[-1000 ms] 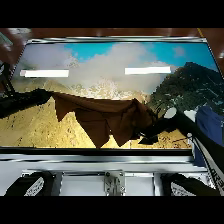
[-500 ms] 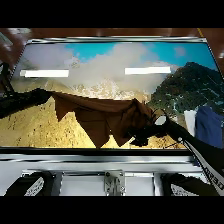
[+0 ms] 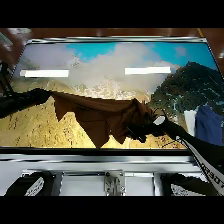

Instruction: Fold the shirts.

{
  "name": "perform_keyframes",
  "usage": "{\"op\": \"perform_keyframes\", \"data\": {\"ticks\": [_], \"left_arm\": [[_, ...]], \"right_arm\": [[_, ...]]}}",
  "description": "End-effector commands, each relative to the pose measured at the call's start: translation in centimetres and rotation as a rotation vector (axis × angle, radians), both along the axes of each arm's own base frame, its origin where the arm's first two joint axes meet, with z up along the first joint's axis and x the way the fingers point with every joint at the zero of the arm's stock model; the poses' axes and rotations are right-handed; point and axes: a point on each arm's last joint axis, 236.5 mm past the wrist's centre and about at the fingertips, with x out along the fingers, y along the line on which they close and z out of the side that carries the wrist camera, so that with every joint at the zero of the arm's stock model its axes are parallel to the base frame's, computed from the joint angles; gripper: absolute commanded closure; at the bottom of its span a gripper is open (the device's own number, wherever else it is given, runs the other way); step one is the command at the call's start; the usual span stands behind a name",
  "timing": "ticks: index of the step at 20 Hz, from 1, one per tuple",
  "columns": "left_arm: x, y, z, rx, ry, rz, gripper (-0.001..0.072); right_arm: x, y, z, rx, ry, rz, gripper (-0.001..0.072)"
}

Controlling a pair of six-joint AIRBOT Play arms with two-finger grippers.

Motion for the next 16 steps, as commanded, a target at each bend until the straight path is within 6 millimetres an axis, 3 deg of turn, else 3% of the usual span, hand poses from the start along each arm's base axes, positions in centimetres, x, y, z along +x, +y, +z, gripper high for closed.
{"op": "perform_keyframes", "data": {"ticks": [1, 3, 5, 7, 8, 10, 12, 13, 14, 15, 16], "left_arm": [[0.0, 0.0, 0.1, 0.001, -0.003, -0.001, 0.0673], [0.1, 0.1, 0.3, 0.010, -0.018, -0.002, 0.0674], [0.1, 0.1, 2.5, 0.066, -0.091, -0.038, 0.0674], [0.1, 0.3, 8.1, 0.140, -0.241, -0.063, 0.0675], [-0.3, 0.2, 12.5, 0.147, -0.333, -0.056, 0.0675], [-3.0, 0.0, 23.5, 0.136, -0.563, -0.029, 0.0674], [-8.1, 0.2, 34.1, 0.190, -0.813, -0.002, 0.0674], [-10.8, 0.6, 38.2, 0.232, -0.914, 0.021, 0.0675], [-13.8, 0.9, 41.8, 0.273, -1.009, 0.048, 0.0675], [-16.2, 1.2, 44.2, 0.289, -1.070, 0.073, 0.0675], [-18.5, 1.4, 46.0, 0.280, -1.110, 0.100, 0.0675]], "right_arm": [[0.4, 0.7, 0.8, 0.034, 0.003, -0.004, 0.0650], [0.8, 1.5, 2.2, 0.059, -0.044, 0.075, 0.0652], [2.0, 2.8, 6.0, 0.112, -0.185, 0.236, 0.0653], [3.9, 3.0, 12.3, 0.089, -0.385, 0.397, 0.0653], [5.0, 2.3, 15.9, 0.034, -0.505, 0.466, 0.0653], [7.4, 0.0, 26.2, -0.134, -0.834, 0.557, 0.0653], [8.4, -4.8, 39.5, -0.380, -1.173, 0.450, 0.0652], [7.8, -8.3, 46.7, -0.501, -1.325, 0.301, 0.0652], [6.2, -11.6, 52.6, -0.588, -1.440, 0.151, 0.0653], [3.8, -14.8, 57.3, -0.649, -1.521, 0.010, 0.0652], [1.5, -16.8, 60.1, -0.675, -1.565, -0.077, 0.0652]]}}
